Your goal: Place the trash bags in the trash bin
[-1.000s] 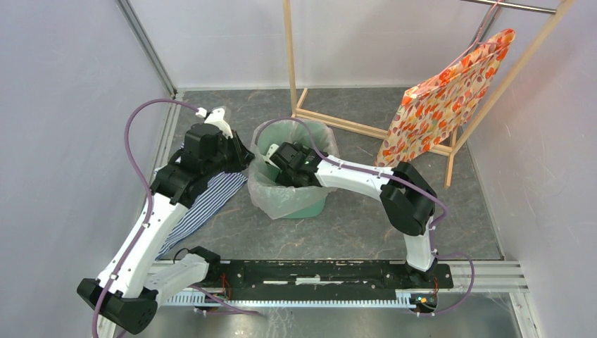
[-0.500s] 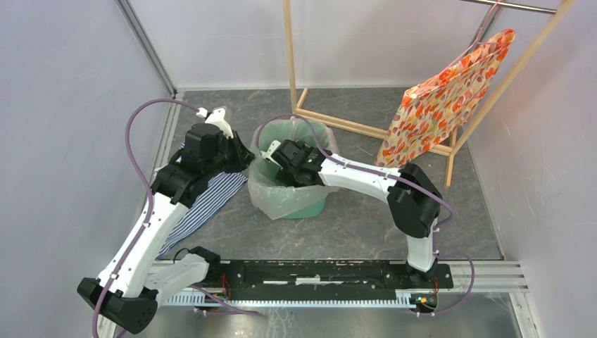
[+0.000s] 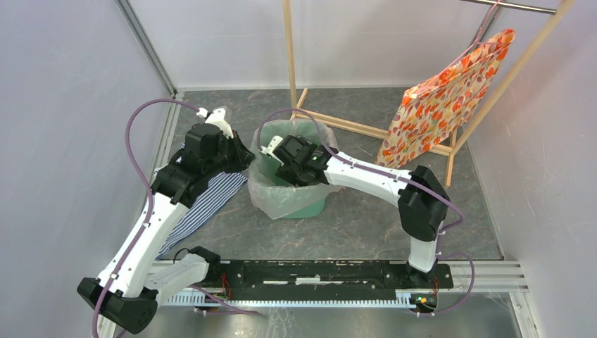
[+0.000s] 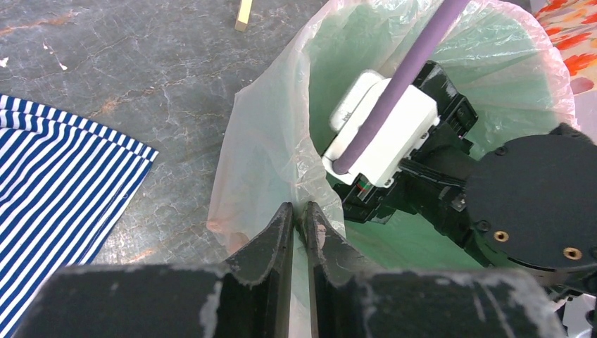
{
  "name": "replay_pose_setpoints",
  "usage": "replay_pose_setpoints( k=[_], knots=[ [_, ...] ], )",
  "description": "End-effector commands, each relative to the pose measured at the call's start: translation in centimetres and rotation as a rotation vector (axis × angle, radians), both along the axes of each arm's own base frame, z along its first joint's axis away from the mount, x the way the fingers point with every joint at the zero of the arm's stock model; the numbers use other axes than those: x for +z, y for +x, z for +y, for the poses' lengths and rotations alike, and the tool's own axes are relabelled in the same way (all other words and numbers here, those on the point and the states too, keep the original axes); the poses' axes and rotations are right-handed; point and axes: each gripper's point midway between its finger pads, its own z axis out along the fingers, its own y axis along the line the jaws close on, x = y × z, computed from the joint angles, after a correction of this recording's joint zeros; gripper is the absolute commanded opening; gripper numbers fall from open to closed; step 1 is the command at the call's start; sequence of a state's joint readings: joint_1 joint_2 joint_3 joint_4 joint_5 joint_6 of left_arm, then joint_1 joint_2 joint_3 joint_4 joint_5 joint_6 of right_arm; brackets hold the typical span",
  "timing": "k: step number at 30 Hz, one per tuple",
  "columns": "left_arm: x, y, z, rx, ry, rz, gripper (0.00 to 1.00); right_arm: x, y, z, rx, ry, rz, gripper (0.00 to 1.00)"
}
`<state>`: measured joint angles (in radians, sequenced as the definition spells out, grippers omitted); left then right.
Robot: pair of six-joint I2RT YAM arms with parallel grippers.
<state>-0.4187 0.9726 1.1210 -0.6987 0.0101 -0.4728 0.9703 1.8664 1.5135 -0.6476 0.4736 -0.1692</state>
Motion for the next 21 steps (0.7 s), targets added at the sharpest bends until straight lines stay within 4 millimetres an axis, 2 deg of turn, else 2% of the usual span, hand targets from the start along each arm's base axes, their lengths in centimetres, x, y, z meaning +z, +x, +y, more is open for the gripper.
replay_pose_setpoints(
  k=[1, 13, 21],
  knots=[
    [-0.8, 0.0, 0.2, -0.018, 0.042, 0.003, 0.17, 4.5, 0.5, 0.7, -0.013, 0.104, -0.060, 0.92],
    [-0.5, 0.1, 0.0, -0.021, 0.031, -0.003, 0.17, 7.8, 0.2, 1.8, -0.002, 0.207, -0.061, 0.92],
    [-0.4, 0.1, 0.0, -0.024, 0.030, -0.005, 0.17, 8.3, -0.1, 1.8, -0.030, 0.234, -0.043, 0.92]
  ],
)
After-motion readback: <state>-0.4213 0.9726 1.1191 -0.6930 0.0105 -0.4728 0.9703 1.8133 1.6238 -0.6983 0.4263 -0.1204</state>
